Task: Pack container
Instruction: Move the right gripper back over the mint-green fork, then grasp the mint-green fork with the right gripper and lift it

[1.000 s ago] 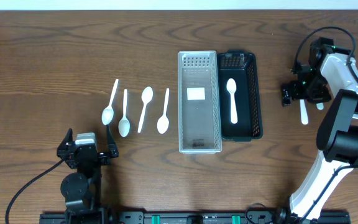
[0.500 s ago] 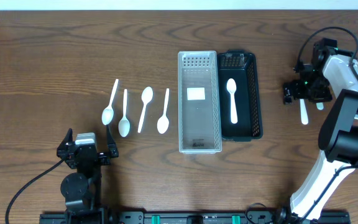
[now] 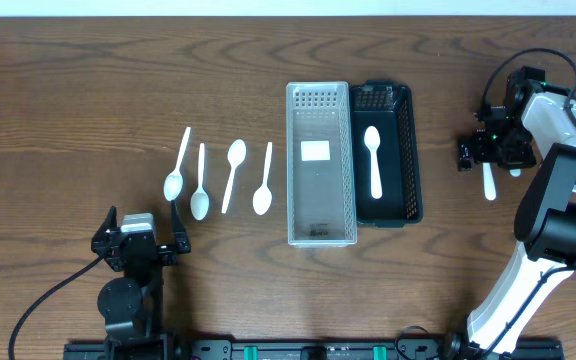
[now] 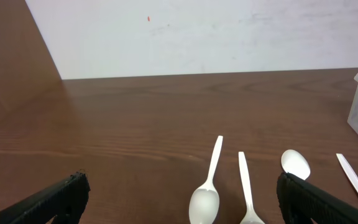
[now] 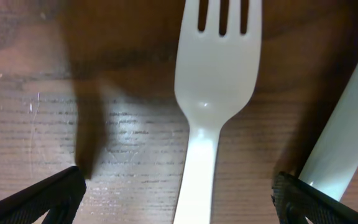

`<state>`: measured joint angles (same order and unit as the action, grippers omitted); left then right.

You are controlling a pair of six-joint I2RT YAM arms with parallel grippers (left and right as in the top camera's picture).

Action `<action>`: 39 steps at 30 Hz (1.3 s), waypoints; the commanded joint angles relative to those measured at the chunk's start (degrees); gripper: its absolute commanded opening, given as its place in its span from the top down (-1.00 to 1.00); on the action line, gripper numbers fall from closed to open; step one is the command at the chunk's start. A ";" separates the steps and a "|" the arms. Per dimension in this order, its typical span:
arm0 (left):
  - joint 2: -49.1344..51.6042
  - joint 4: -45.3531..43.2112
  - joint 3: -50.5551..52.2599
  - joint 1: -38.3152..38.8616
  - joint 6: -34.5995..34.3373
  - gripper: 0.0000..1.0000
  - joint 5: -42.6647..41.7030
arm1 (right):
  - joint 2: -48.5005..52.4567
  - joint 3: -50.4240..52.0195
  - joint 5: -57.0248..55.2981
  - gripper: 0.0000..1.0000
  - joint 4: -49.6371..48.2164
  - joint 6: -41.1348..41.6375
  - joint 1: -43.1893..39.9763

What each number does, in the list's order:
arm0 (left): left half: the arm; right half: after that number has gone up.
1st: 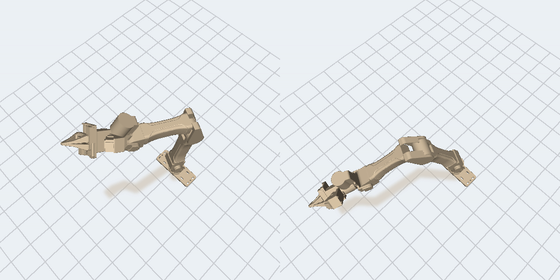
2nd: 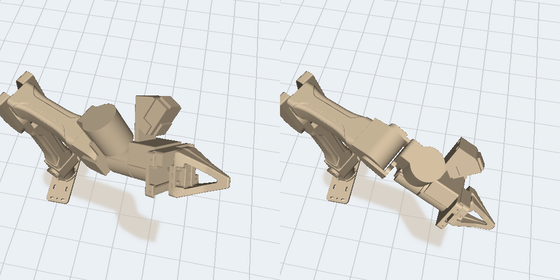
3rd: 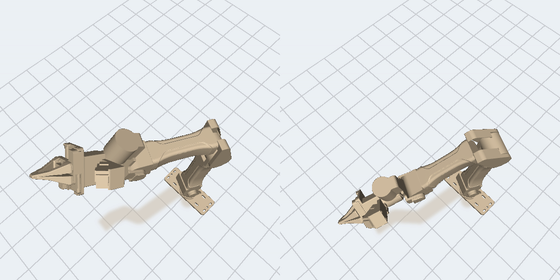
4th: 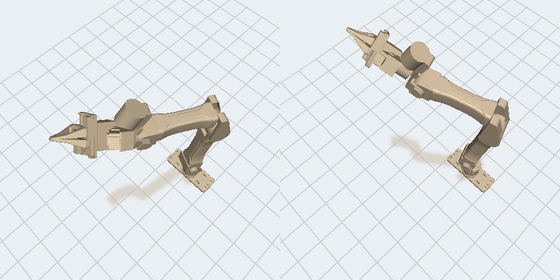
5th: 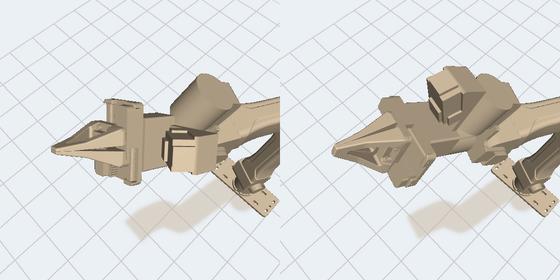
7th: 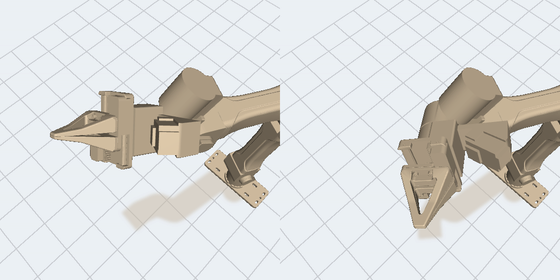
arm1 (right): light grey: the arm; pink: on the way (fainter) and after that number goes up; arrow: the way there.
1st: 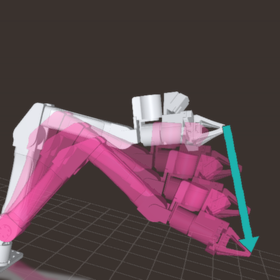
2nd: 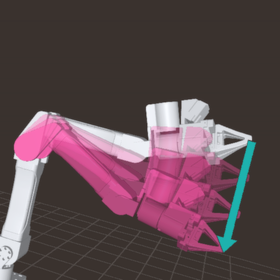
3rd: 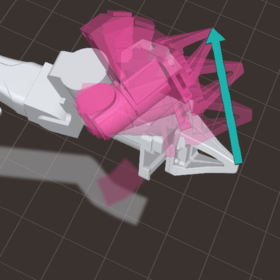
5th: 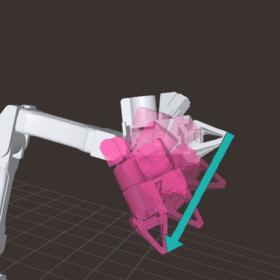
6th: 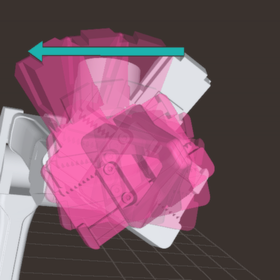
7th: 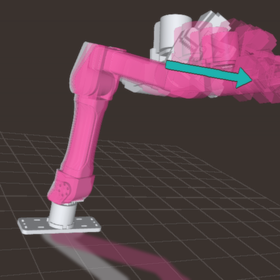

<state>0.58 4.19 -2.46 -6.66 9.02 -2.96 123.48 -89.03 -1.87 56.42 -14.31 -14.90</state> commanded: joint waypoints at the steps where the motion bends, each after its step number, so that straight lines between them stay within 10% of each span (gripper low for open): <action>1: -0.35 0.83 1.66 -0.17 0.55 -0.96 0.02 | -0.52 0.61 0.66 -0.99 -0.35 0.13 -0.46; 9: -0.35 0.83 1.66 -0.17 0.55 -0.96 0.02 | -0.52 0.63 0.63 -0.42 -0.79 0.13 -0.46; 20: -0.35 0.83 1.66 -0.17 0.55 -0.96 0.02 | -0.52 0.66 0.61 0.93 -1.22 2.84 -0.46; 39: -0.35 0.83 1.66 -0.17 0.55 -0.96 0.02 | -0.59 -25.20 0.92 0.98 22.23 9.29 5.46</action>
<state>0.58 4.19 -2.46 -6.66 9.04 -2.96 122.96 -110.30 -1.30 76.77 -7.86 -11.68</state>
